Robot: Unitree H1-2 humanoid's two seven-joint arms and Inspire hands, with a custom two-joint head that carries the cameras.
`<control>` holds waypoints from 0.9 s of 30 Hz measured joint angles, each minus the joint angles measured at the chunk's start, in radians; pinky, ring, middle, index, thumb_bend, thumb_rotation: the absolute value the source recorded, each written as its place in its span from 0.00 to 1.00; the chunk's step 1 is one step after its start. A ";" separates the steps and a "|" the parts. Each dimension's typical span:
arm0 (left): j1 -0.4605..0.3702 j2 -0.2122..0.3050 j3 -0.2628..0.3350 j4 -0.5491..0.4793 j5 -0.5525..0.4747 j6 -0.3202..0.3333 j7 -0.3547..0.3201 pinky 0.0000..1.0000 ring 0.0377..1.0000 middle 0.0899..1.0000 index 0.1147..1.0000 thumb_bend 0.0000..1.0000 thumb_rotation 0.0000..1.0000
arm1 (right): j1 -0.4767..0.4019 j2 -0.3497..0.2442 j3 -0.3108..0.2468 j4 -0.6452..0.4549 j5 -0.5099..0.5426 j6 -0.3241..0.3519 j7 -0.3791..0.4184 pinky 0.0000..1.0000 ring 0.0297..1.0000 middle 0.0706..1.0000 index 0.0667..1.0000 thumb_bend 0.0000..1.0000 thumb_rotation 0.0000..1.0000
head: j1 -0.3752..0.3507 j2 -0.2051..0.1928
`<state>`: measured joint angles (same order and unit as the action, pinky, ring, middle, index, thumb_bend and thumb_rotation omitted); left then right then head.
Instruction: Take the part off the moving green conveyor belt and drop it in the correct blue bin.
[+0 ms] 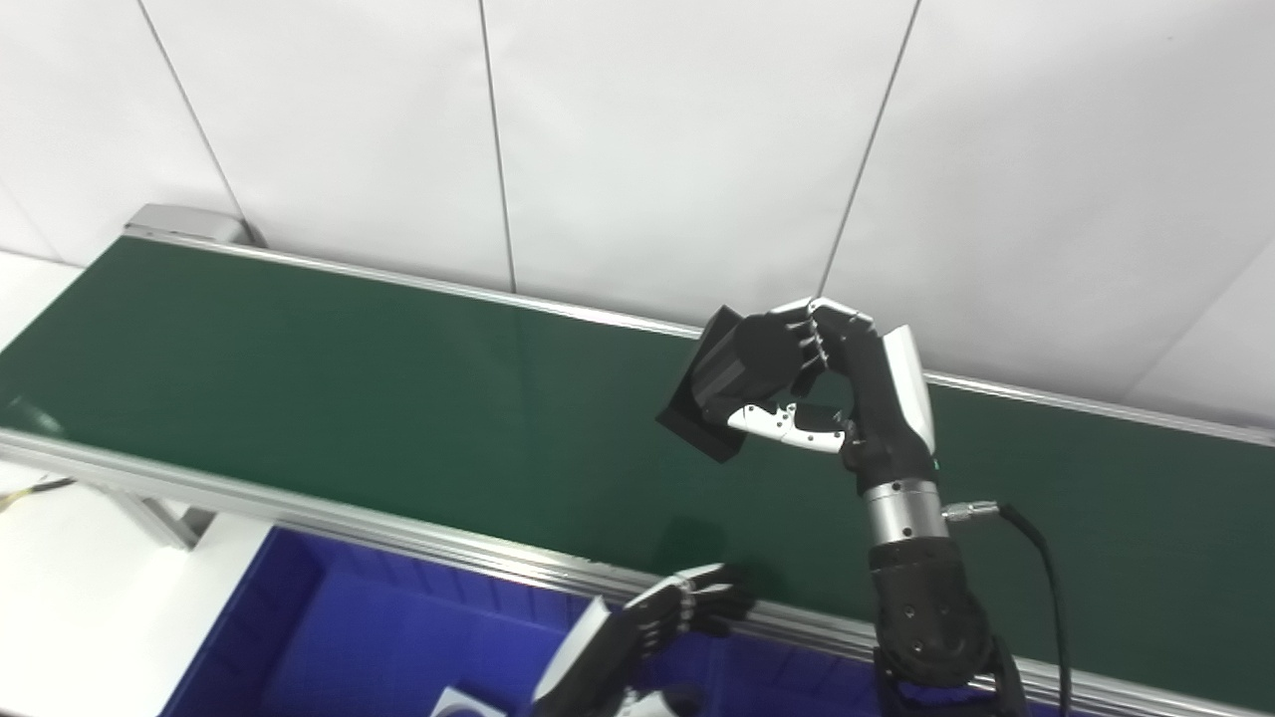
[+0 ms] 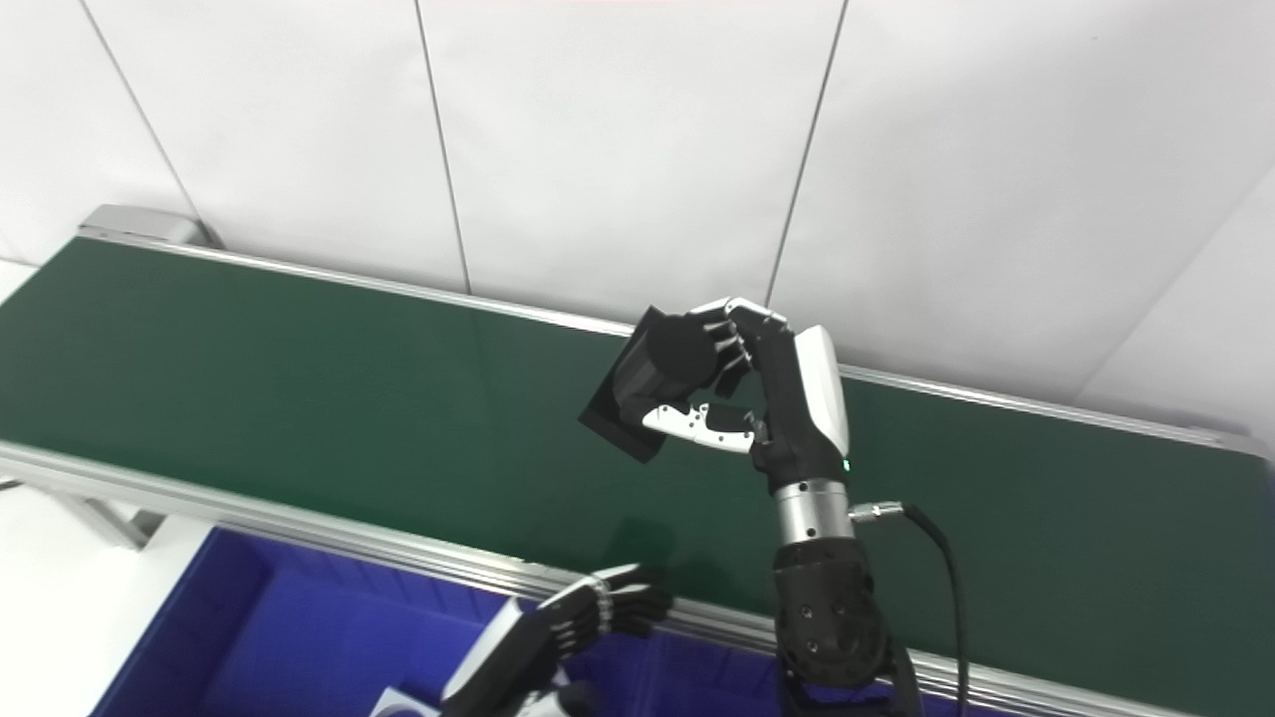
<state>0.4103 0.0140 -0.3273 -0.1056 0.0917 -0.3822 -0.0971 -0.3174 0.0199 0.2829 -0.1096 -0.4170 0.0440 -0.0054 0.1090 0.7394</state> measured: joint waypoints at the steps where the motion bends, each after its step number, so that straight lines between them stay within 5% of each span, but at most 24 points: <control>1: 0.000 0.006 0.003 0.000 -0.005 0.000 -0.001 0.74 0.76 0.76 0.81 0.77 0.81 | 0.005 -0.006 -0.006 -0.030 0.000 0.009 0.006 0.29 0.36 0.40 0.48 0.53 0.00 | -0.006 0.000; 6: 0.000 0.024 0.020 -0.002 -0.039 0.001 -0.013 0.74 0.77 0.76 0.81 0.78 0.80 | 0.048 -0.019 -0.033 -0.128 0.005 0.040 0.035 0.23 0.30 0.40 0.48 0.53 0.00 | -0.049 0.005; 27: -0.007 0.097 0.095 -0.014 -0.129 0.008 -0.073 0.75 0.76 0.76 0.82 0.77 0.81 | 0.174 -0.025 -0.101 -0.295 0.000 0.084 0.042 0.30 0.38 0.43 0.46 0.53 0.00 | -0.258 0.048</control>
<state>0.4035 0.1105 -0.2321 -0.1194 -0.0372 -0.3746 -0.1699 -0.1436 -0.0049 0.1822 -0.4049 -0.4168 0.1282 0.0370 -0.1488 0.7869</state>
